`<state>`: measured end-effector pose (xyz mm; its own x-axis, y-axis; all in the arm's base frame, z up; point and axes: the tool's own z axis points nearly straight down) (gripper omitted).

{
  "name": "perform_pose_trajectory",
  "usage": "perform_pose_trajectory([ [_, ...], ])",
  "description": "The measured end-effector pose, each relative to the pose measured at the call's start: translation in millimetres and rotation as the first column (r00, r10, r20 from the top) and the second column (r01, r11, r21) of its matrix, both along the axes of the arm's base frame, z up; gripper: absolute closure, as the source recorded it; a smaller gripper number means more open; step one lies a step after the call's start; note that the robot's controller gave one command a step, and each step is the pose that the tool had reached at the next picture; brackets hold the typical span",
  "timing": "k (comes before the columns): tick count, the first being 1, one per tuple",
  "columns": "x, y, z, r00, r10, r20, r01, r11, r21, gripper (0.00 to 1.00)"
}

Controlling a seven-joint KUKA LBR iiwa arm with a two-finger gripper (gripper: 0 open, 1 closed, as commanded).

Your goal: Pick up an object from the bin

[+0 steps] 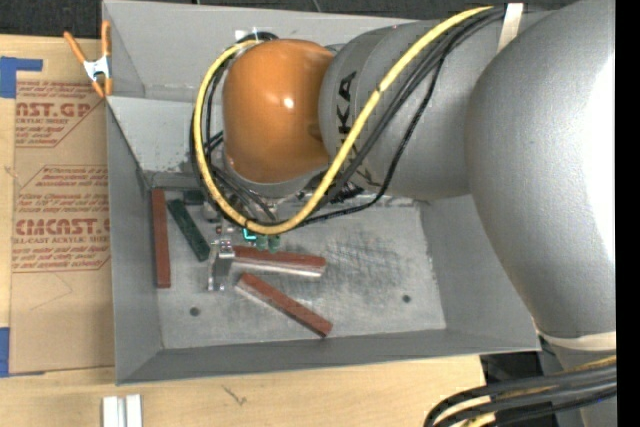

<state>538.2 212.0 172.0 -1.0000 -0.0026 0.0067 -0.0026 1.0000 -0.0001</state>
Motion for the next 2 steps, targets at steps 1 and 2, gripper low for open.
perform_pose_trajectory([
  [1,2.1,-1.1,4.6,1.0,-0.002,0.007,0.002,1.0,0.001,0.0],
  [2,-11.1,-27.4,-50.9,0.999,-0.043,0.012,0.043,0.999,0.004,0.0],
])
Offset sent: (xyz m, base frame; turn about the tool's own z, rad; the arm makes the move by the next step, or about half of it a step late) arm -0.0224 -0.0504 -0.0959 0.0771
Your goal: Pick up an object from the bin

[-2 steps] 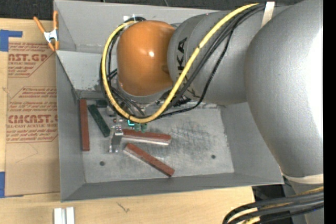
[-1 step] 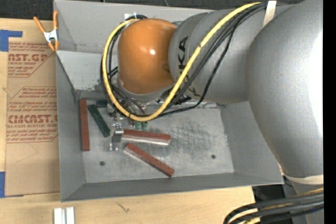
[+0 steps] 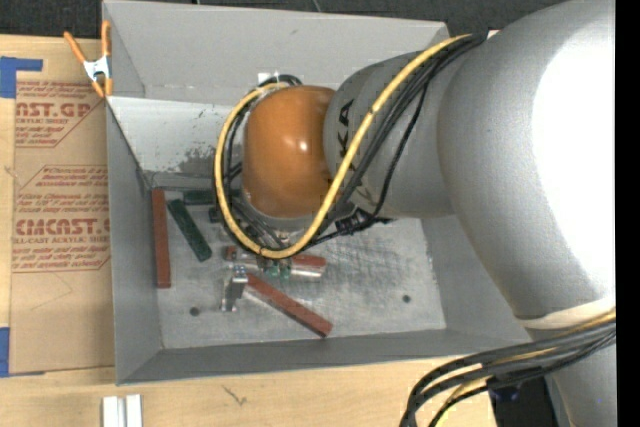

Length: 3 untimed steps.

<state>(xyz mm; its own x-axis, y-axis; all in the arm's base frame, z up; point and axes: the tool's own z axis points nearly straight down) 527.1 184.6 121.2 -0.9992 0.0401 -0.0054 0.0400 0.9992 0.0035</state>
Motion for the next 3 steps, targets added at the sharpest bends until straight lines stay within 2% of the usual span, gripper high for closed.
perform_pose_trajectory([
  [1,24.4,-23.7,-49.6,0.996,-0.093,0.005,0.093,0.996,0.004,0.0],
  [2,42.0,-46.0,-44.4,0.976,-0.217,0.004,0.217,0.976,0.01,1.0],
  [3,42.0,-46.0,-44.4,0.976,-0.217,0.004,0.217,0.976,0.01,1.0],
])
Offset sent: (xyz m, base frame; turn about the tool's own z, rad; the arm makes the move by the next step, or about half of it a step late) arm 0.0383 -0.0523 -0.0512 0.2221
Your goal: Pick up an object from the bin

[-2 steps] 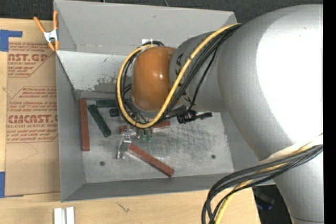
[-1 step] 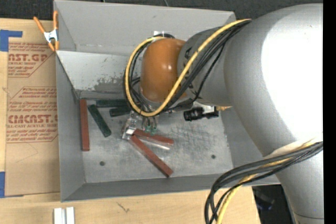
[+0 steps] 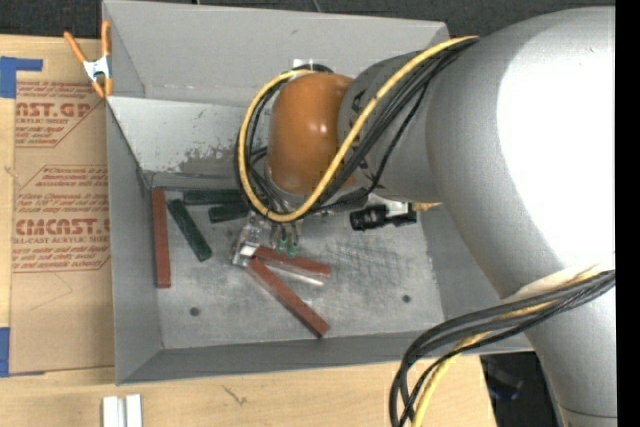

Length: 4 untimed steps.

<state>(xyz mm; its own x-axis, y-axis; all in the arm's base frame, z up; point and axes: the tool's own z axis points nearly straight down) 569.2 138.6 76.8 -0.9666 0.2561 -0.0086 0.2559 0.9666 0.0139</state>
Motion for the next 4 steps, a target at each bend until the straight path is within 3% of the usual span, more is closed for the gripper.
perform_pose_trajectory([
  [1,-2.3,-31.0,27.1,0.998,-0.054,-0.013,0.054,0.999,-0.01,1.0],
  [2,-6.4,-58.9,64.0,0.997,-0.081,-0.011,0.081,0.997,-0.01,1.0],
  [3,5.0,-35.6,71.6,0.994,-0.108,-0.011,0.108,0.994,-0.011,1.0],
  [4,-30.4,-75.1,129.7,0.997,-0.073,-0.011,0.073,0.997,-0.011,1.0],
])
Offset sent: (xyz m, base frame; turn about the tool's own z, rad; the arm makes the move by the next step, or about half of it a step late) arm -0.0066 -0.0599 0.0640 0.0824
